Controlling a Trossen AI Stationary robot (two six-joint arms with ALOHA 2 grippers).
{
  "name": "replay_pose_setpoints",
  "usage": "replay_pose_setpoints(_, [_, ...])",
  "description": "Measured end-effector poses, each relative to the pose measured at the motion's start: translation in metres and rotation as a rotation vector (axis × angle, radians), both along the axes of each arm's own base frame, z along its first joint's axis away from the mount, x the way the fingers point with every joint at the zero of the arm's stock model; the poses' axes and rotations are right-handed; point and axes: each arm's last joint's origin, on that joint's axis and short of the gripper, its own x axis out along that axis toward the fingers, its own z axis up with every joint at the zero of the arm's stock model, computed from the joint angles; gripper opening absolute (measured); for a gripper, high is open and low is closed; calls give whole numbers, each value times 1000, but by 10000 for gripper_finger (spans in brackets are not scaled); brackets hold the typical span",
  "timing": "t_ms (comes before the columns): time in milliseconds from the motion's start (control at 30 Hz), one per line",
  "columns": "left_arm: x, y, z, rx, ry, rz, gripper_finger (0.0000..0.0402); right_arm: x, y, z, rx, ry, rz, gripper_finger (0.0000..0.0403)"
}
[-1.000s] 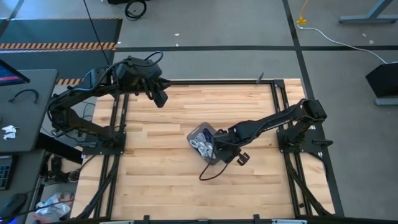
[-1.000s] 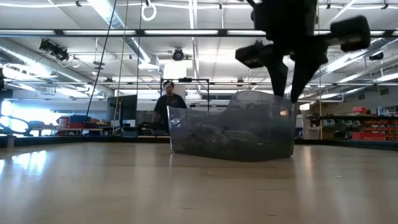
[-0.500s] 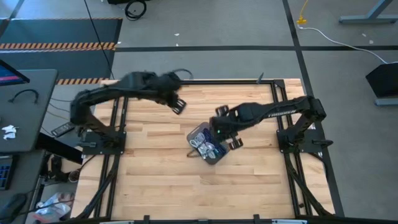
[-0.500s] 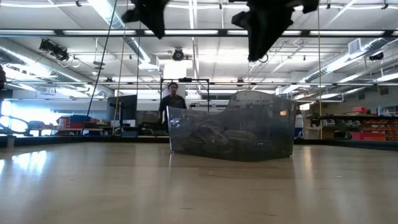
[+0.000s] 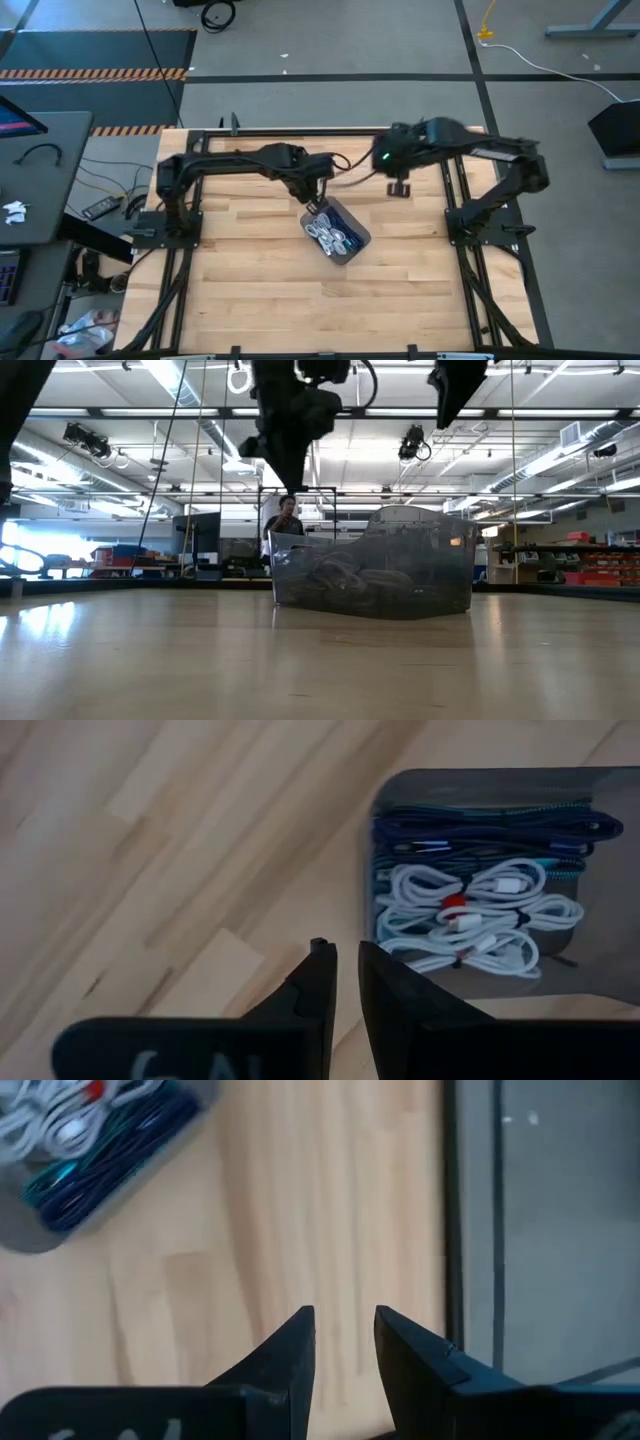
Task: Pick and place USB-C Cables
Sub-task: Move the gray bin to the center of the table
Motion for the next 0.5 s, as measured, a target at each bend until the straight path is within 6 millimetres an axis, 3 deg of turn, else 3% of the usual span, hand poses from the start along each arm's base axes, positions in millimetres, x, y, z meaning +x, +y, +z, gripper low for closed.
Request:
replay_pose_setpoints(200, [16,-3,-16,-20,-24,-48,63,-44,-15,32,-21,-171,-104,112])
replay_pose_setpoints(500, [25,-2,-36,-28,13,-45,153,-91,-5,57,120,-378,-153,122])
